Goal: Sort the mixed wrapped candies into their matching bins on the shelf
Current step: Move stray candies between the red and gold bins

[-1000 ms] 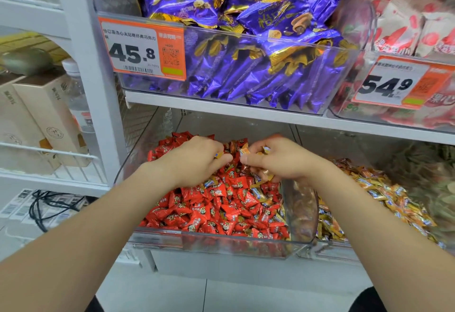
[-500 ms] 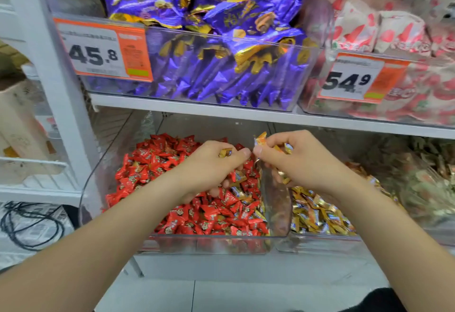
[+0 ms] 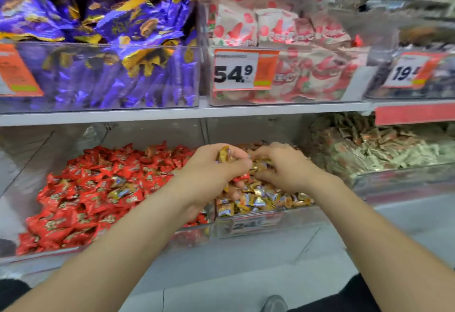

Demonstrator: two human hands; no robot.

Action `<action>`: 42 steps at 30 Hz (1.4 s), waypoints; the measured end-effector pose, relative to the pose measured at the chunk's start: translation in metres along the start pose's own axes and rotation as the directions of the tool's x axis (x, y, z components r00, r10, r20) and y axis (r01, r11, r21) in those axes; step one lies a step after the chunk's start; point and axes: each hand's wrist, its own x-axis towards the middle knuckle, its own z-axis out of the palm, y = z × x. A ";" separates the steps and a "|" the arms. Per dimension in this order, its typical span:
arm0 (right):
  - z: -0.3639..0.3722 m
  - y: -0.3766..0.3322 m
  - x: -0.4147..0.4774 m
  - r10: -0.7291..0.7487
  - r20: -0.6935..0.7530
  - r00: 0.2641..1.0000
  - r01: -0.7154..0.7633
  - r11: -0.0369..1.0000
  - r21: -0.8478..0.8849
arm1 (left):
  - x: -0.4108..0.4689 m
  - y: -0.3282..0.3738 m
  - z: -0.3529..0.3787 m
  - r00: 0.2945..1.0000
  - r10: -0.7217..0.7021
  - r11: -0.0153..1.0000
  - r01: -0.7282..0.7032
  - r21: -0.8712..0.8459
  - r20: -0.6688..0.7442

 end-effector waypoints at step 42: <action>-0.016 -0.113 -0.015 -0.284 -0.305 0.909 0.392 0.831 0.396 | 0.001 -0.038 -0.112 0.926 0.378 0.345 -0.122 0.931 -0.018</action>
